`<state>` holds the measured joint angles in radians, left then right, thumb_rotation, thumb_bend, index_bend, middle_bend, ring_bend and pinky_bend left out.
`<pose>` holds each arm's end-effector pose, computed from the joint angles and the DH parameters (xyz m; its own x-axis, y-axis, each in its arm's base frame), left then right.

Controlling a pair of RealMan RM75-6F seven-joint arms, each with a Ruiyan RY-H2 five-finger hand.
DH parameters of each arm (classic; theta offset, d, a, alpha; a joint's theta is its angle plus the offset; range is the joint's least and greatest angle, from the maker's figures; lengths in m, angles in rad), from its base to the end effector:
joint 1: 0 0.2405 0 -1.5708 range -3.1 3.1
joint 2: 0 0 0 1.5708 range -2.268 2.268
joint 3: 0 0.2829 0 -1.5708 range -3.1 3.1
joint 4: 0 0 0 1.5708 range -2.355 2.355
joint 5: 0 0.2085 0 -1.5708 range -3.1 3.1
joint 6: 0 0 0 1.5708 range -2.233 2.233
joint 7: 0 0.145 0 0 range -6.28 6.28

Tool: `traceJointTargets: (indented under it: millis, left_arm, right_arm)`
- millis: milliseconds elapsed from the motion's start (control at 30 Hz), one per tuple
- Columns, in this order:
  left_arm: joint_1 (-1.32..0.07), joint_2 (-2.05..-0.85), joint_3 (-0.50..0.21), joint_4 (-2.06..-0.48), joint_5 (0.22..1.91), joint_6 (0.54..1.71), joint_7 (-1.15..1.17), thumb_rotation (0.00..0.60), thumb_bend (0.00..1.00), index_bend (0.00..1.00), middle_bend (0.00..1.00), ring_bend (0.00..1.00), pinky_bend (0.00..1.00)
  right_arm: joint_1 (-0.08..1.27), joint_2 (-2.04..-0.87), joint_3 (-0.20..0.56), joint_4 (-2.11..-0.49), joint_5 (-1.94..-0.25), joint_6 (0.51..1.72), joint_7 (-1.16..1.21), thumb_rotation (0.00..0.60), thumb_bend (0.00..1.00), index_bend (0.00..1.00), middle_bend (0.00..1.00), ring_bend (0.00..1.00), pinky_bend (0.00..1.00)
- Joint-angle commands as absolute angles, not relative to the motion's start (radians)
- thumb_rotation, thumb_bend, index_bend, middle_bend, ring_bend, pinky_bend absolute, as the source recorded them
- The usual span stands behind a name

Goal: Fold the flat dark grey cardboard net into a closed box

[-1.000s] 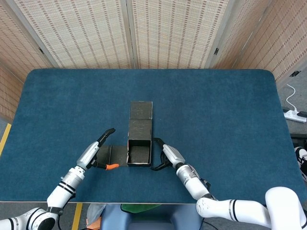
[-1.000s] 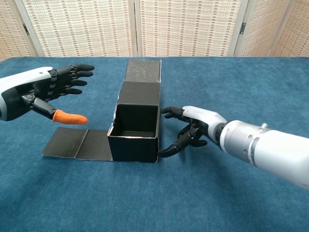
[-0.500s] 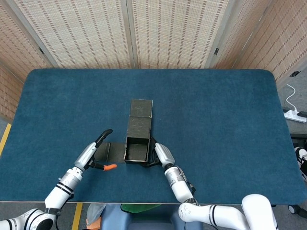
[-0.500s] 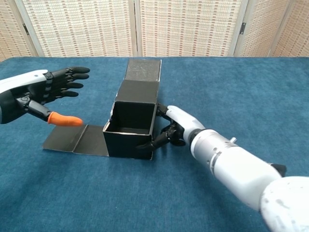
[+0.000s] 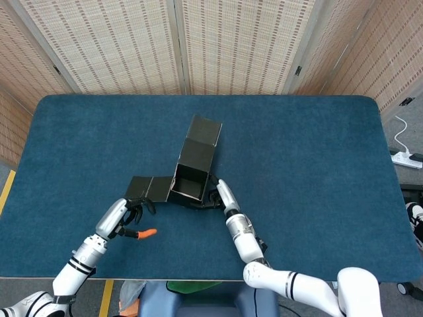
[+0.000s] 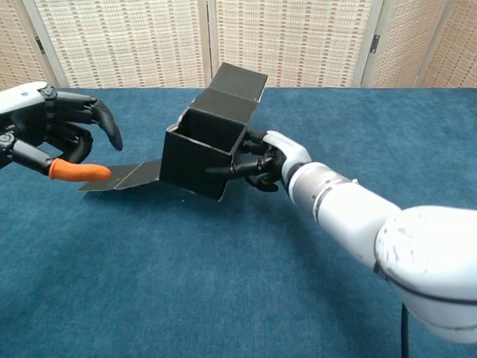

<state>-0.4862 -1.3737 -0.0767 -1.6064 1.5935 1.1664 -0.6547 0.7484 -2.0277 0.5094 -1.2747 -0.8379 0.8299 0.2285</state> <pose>-0.2069 0.2826 0.0441 -0.2909 0.4599 0.8389 0.8611 -0.2562 0.4391 -0.0880 -0.3576 -0.1324 -0.6286 -0.4098 0.6610 -0.7703 0.2108 -0.6019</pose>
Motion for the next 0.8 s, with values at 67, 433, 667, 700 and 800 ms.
traceJointTargets:
  millis: [67, 433, 667, 700, 800]
  left_arm:
    - [-0.607, -1.320, 0.052, -1.511, 1.876, 1.135, -0.867, 0.600, 0.24, 0.60, 0.59, 0.90, 0.96]
    - [-0.690, -1.401, 0.031, -1.430, 1.770, 0.997, -0.719, 0.600, 0.28, 0.41, 0.42, 0.90, 0.95]
    - [-0.637, -1.424, -0.046, -1.395, 1.642, 1.095, -0.608, 0.600, 0.38, 0.37, 0.35, 0.89, 0.95]
    - [-0.629, -1.429, -0.053, -1.389, 1.634, 1.115, -0.584, 0.600, 0.38, 0.36, 0.34, 0.89, 0.95]
    - [-0.613, -1.444, -0.063, -1.378, 1.623, 1.158, -0.542, 0.600, 0.40, 0.31, 0.31, 0.88, 0.95]
  right_arm:
    - [0.727, -1.943, 0.570, -1.375, -0.789, 0.748, 0.313, 0.600, 0.22, 0.41, 0.47, 0.81, 1.00]
    - [0.638, -1.764, 0.562, -1.571, -0.783, 0.642, 0.428, 0.600, 0.22, 0.41, 0.47, 0.81, 1.00]
    - [0.589, -1.711, 0.514, -1.614, -0.864, 0.601, 0.491, 0.600, 0.22, 0.41, 0.46, 0.81, 1.00]
    - [0.583, -1.705, 0.507, -1.618, -0.878, 0.592, 0.504, 0.600, 0.22, 0.41, 0.46, 0.81, 1.00]
    - [0.571, -1.695, 0.493, -1.626, -0.915, 0.580, 0.532, 0.600, 0.22, 0.41, 0.46, 0.81, 1.00]
